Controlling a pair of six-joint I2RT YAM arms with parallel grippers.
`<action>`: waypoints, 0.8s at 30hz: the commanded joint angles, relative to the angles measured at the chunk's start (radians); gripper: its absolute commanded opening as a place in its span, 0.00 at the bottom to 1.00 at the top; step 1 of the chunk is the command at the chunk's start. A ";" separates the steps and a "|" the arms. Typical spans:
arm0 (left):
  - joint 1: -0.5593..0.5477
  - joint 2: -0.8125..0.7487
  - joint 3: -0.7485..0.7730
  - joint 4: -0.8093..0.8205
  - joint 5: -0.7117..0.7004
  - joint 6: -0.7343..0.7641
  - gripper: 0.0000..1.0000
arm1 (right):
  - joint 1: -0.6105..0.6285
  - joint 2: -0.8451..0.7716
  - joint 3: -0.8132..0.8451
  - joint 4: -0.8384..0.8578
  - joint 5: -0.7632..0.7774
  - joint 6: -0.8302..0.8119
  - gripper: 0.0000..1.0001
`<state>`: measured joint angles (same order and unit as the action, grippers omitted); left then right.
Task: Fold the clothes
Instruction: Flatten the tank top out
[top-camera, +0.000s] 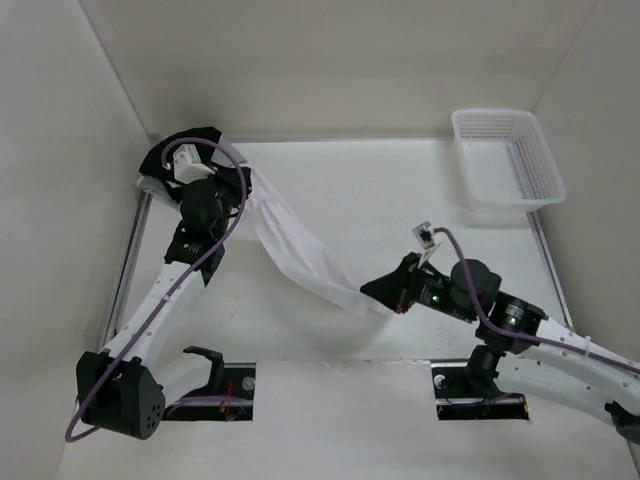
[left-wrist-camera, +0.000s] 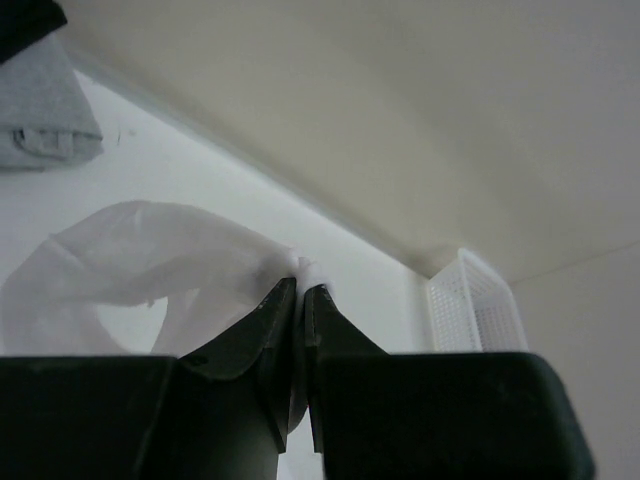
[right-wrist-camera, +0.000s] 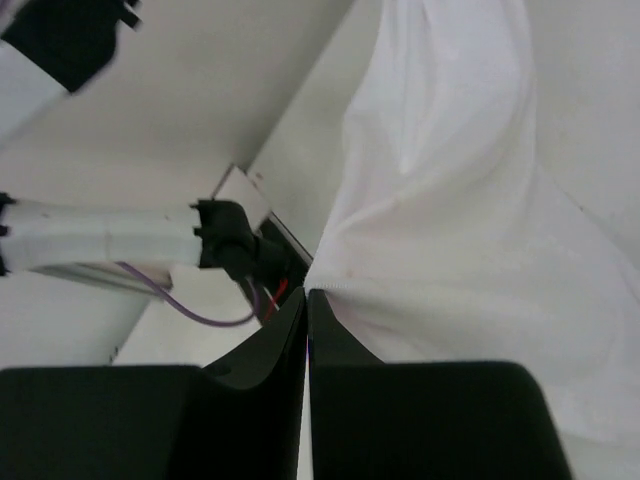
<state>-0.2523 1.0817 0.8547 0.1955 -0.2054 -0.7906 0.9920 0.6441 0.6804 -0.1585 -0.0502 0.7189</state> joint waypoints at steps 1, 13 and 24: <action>0.008 -0.106 -0.008 0.030 -0.002 -0.015 0.03 | 0.137 0.075 0.025 0.051 0.003 0.014 0.04; 0.011 -0.123 0.236 -0.088 -0.077 0.068 0.03 | 0.224 0.178 0.032 0.385 -0.151 0.138 0.04; -0.198 0.734 0.724 -0.085 0.092 0.220 0.42 | -0.367 0.298 -0.383 0.611 -0.134 0.372 0.40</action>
<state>-0.4034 1.6478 1.4998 0.1551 -0.2020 -0.6296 0.6788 0.9150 0.3256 0.3435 -0.2050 1.0676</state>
